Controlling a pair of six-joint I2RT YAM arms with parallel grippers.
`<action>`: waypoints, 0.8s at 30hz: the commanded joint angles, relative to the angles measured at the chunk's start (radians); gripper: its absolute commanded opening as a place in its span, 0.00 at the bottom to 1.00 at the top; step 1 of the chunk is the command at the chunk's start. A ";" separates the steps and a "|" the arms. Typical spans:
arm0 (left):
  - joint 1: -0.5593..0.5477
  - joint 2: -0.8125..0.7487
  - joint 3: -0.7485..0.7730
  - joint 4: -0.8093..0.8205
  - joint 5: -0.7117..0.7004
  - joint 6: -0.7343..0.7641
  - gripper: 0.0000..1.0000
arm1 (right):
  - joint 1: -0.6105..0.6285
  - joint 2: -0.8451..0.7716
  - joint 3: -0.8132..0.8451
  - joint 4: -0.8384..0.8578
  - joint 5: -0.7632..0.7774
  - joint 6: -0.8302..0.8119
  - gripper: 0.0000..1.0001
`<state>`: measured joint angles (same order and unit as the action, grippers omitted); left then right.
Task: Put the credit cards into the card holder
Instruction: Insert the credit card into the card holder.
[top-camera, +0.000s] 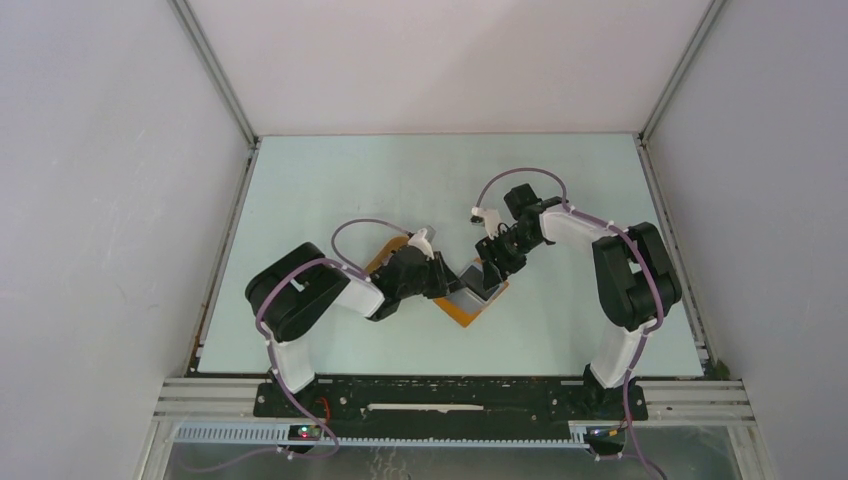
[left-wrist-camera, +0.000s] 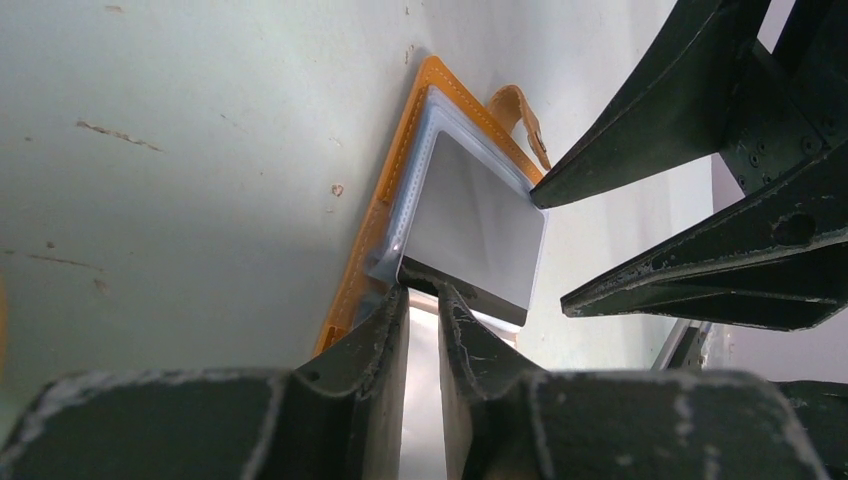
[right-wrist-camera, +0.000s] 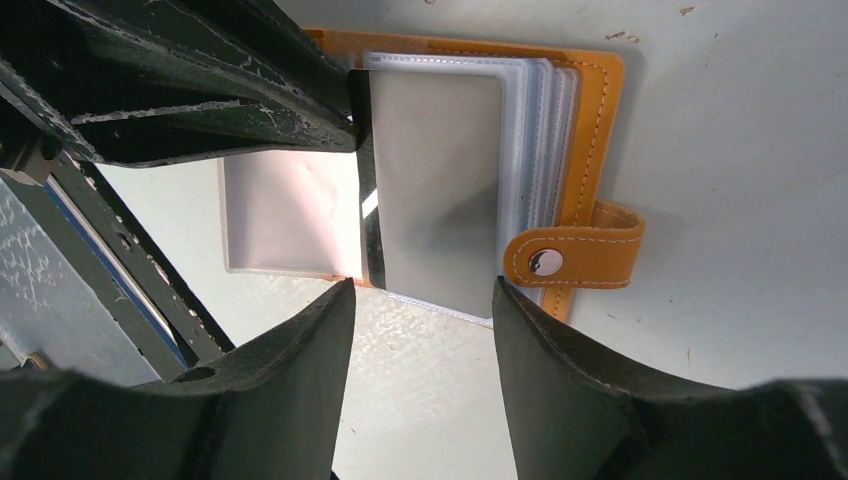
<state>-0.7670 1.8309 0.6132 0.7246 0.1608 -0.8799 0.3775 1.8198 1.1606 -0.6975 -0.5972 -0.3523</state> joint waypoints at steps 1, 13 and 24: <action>0.011 0.021 0.020 -0.096 -0.037 0.062 0.22 | -0.009 0.008 0.031 0.000 0.018 0.016 0.62; 0.012 0.016 0.026 -0.104 -0.033 0.068 0.22 | -0.012 0.050 0.059 -0.054 -0.075 0.028 0.61; 0.011 0.020 0.026 -0.105 -0.032 0.070 0.22 | -0.017 0.017 0.045 -0.014 0.036 0.038 0.64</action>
<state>-0.7650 1.8309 0.6250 0.7036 0.1638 -0.8627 0.3660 1.8572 1.1946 -0.7288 -0.6254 -0.3260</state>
